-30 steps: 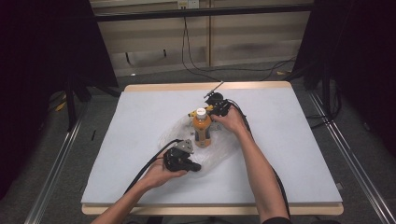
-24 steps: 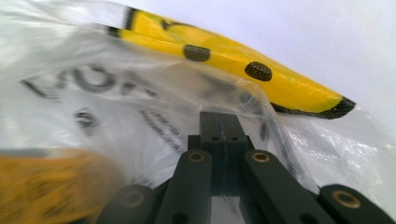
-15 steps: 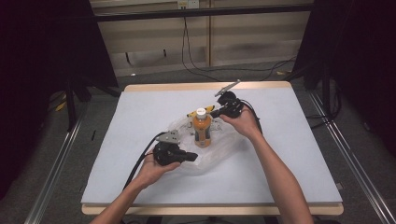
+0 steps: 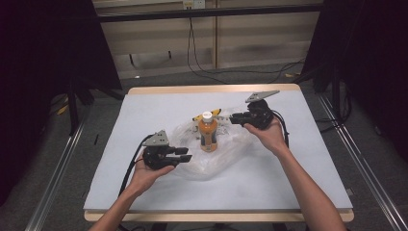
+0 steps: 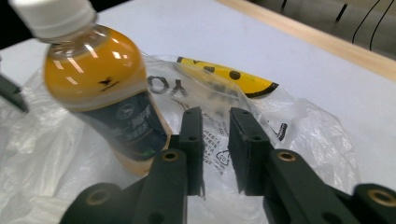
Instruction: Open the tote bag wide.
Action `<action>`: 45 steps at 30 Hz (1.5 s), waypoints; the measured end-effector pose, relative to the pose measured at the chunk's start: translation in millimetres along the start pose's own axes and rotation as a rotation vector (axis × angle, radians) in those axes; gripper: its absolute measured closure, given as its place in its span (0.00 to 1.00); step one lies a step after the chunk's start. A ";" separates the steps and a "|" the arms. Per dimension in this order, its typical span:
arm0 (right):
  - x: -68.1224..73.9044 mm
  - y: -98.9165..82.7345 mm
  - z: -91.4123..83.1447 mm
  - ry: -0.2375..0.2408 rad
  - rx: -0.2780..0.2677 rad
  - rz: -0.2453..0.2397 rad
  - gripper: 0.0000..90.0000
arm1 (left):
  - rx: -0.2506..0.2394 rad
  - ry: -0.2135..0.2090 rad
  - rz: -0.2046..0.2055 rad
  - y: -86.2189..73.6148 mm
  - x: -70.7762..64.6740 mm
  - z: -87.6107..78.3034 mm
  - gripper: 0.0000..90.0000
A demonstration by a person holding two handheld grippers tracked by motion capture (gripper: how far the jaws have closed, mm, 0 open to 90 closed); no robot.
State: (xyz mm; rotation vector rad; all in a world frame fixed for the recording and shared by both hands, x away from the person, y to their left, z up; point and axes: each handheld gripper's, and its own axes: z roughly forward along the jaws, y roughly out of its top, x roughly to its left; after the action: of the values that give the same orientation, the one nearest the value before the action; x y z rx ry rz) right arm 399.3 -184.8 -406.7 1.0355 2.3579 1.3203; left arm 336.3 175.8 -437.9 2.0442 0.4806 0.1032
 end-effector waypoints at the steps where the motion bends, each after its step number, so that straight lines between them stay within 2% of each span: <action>1: 1.2 -1.9 -3.5 0.003 -0.015 0.005 0.68 | -0.015 0.010 -0.009 0.4 0.8 -2.9 0.65; 2: 2.3 -3.8 -7.3 -0.003 -0.030 0.011 0.60 | -0.032 0.019 -0.011 1.1 1.6 -6.1 0.59; 4: 5.6 -7.7 -15.5 -0.004 -0.066 0.015 0.53 | -0.048 0.060 -0.005 2.8 2.5 -12.2 0.51; 6: 9.1 -10.8 -23.8 -0.013 -0.091 0.009 0.41 | -0.056 0.080 -0.012 2.6 3.7 -16.8 0.45; 7: 10.5 -12.5 -27.5 -0.008 -0.106 0.008 0.38 | -0.059 0.114 -0.017 2.0 3.3 -18.7 0.41; 8: 11.8 -14.0 -31.4 -0.005 -0.108 0.009 0.34 | -0.055 0.130 -0.024 1.0 4.2 -21.0 0.36; 10: 15.1 -17.5 -38.6 -0.016 -0.118 0.021 0.20 | -0.060 0.132 -0.041 -1.9 6.8 -26.0 0.33; 14: 23.5 -29.4 -54.6 -0.039 -0.146 0.032 0.08 | -0.056 0.172 -0.052 -7.1 5.5 -36.1 0.20; 16: 28.4 -36.8 -63.6 -0.077 -0.158 0.022 0.09 | -0.059 0.194 -0.050 -9.2 5.7 -42.3 0.16; 17: 31.2 -40.2 -68.2 -0.118 -0.163 -0.002 0.07 | -0.064 0.199 -0.049 -9.9 6.2 -44.9 0.14; 18: 32.3 -43.8 -72.5 -0.135 -0.180 -0.005 0.05 | -0.067 0.203 -0.060 -10.4 6.4 -47.8 0.12; 20: 32.7 -51.1 -81.0 -0.127 -0.196 0.024 0.04 | -0.084 0.225 -0.068 -12.2 5.4 -53.3 0.09; 22: 34.1 -59.4 -88.3 -0.134 -0.204 0.035 0.03 | -0.076 0.246 -0.061 -15.0 2.3 -57.2 0.07; 26: 35.4 -75.2 -102.4 -0.175 -0.193 0.071 0.07 | -0.074 0.255 -0.064 -25.7 -6.6 -60.2 0.05; 31: 39.7 -95.5 -114.5 -0.177 -0.191 0.112 0.07 | -0.066 0.271 -0.068 -34.9 -16.9 -66.2 0.04; 36: 48.1 -113.8 -127.1 -0.171 -0.179 0.139 0.07 | -0.061 0.259 -0.110 -42.4 -23.9 -74.3 0.04; 39: 53.5 -122.6 -133.7 -0.174 -0.183 0.145 0.08 | -0.035 0.254 -0.107 -47.9 -29.6 -76.1 0.03; 41: 58.2 -128.2 -138.0 -0.188 -0.201 0.148 0.08 | -0.044 0.254 -0.107 -53.3 -34.1 -77.1 0.03; 43: 60.8 -133.6 -141.5 -0.181 -0.192 0.156 0.07 | -0.066 0.260 -0.117 -60.5 -38.6 -78.6 0.03; 45: 62.1 -140.3 -146.1 -0.188 -0.202 0.153 0.07 | -0.074 0.239 -0.104 -66.9 -40.6 -86.8 0.04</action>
State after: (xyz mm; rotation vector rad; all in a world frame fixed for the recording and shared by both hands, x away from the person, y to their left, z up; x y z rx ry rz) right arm 213.8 -283.7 -432.4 1.2368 1.9982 1.4113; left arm 256.2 260.4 -446.3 1.9399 0.7205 0.3006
